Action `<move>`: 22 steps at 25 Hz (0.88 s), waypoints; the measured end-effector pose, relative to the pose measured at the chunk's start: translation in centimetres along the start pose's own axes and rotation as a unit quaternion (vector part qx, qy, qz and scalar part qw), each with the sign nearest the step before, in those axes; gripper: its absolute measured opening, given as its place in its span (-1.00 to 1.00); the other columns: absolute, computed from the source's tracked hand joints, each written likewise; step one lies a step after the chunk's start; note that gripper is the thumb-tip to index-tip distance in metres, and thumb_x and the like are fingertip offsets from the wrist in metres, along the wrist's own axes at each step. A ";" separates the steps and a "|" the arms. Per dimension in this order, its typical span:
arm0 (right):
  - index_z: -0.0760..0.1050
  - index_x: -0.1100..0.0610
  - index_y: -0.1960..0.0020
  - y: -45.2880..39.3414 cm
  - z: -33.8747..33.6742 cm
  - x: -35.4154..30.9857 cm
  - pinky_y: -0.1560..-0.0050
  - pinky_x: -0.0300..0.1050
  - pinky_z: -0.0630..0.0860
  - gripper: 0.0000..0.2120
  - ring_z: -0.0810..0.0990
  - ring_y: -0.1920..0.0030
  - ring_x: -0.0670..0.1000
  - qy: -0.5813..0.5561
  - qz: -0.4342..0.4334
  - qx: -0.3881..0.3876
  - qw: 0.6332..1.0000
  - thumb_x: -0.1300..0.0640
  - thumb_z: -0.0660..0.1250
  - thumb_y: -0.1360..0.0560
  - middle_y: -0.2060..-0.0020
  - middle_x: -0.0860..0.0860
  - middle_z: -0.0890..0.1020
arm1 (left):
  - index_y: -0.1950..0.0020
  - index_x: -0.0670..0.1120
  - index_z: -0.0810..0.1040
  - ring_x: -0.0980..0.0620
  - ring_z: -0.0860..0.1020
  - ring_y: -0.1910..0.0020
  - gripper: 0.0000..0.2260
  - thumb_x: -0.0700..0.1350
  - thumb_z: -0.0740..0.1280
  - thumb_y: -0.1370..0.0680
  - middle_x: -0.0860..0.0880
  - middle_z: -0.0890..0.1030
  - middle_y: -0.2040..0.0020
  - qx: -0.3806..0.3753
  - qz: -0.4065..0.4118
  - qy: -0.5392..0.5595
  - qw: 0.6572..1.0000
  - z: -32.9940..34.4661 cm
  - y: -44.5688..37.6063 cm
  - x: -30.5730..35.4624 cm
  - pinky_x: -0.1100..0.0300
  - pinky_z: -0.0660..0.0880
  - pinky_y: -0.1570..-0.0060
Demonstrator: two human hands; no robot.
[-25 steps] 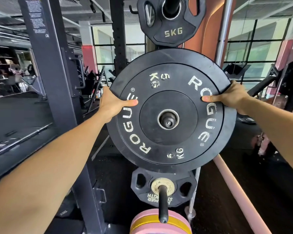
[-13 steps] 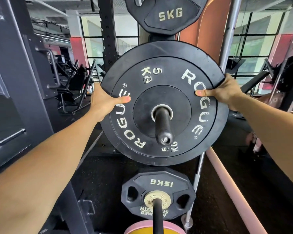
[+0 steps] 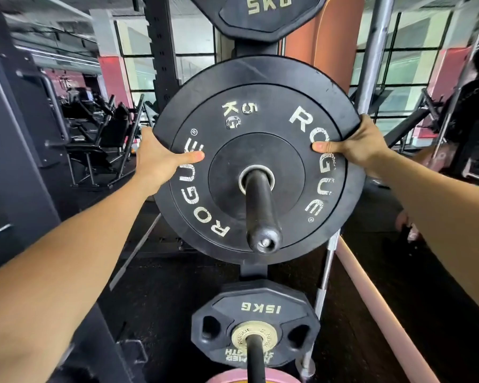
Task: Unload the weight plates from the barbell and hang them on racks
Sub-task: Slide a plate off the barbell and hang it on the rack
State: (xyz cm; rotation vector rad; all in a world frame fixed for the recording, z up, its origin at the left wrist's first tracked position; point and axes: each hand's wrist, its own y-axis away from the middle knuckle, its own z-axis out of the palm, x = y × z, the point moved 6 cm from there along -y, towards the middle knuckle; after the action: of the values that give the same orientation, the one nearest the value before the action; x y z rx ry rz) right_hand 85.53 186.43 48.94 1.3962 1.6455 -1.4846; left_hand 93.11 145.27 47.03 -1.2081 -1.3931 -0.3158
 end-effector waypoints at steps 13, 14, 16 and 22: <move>0.10 0.13 -0.51 5.9 -0.3 -4.2 -0.43 0.20 0.23 0.05 0.25 -0.46 0.19 0.302 -0.004 0.061 0.951 -0.32 0.50 -0.25 -0.45 0.13 0.26 | -0.50 0.06 0.19 -0.10 0.31 -0.44 -0.14 0.19 0.56 -0.34 -0.07 0.31 -0.47 -0.114 -0.014 -0.195 0.974 -4.4 2.9 0.6 -0.04 0.32 -0.38; 0.09 0.12 -0.52 6.6 0.1 -5.0 -0.45 0.18 0.20 0.04 0.22 -0.48 0.18 0.312 -0.020 0.064 0.948 -0.33 0.48 -0.28 -0.47 0.13 0.22 | -0.48 0.08 0.23 -0.09 0.31 -0.44 -0.20 0.19 0.55 -0.36 -0.05 0.31 -0.48 -0.128 -0.011 -0.200 0.971 -5.4 3.3 0.7 0.00 0.32 -0.35; 0.19 0.08 -0.50 7.8 1.3 -6.6 -0.46 0.12 0.20 -0.06 0.23 -0.47 0.15 0.308 -0.055 0.052 0.948 -0.33 0.45 -0.30 -0.47 0.09 0.23 | -0.45 0.11 0.29 -0.08 0.31 -0.44 -0.29 0.20 0.51 -0.40 -0.03 0.31 -0.49 -0.148 0.002 -0.214 0.966 -7.2 3.9 1.0 0.00 0.31 -0.31; 0.35 -0.01 -0.44 12.8 9.1 -11.5 -0.35 -0.10 0.31 -0.25 0.40 -0.38 0.09 0.225 -0.025 -0.111 0.968 -0.27 0.46 -0.35 -0.42 0.03 0.38 | -0.43 0.14 0.37 -0.09 0.33 -0.44 -0.38 0.26 0.45 -0.43 -0.06 0.31 -0.49 -0.141 0.009 -0.221 0.965 -16.7 5.2 1.1 0.01 0.31 -0.28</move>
State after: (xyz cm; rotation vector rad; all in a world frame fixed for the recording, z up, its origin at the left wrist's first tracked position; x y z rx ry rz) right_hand 98.76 172.33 51.50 1.6541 2.0567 -1.0111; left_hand 107.01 134.97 49.93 -1.5935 -1.7598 -0.2439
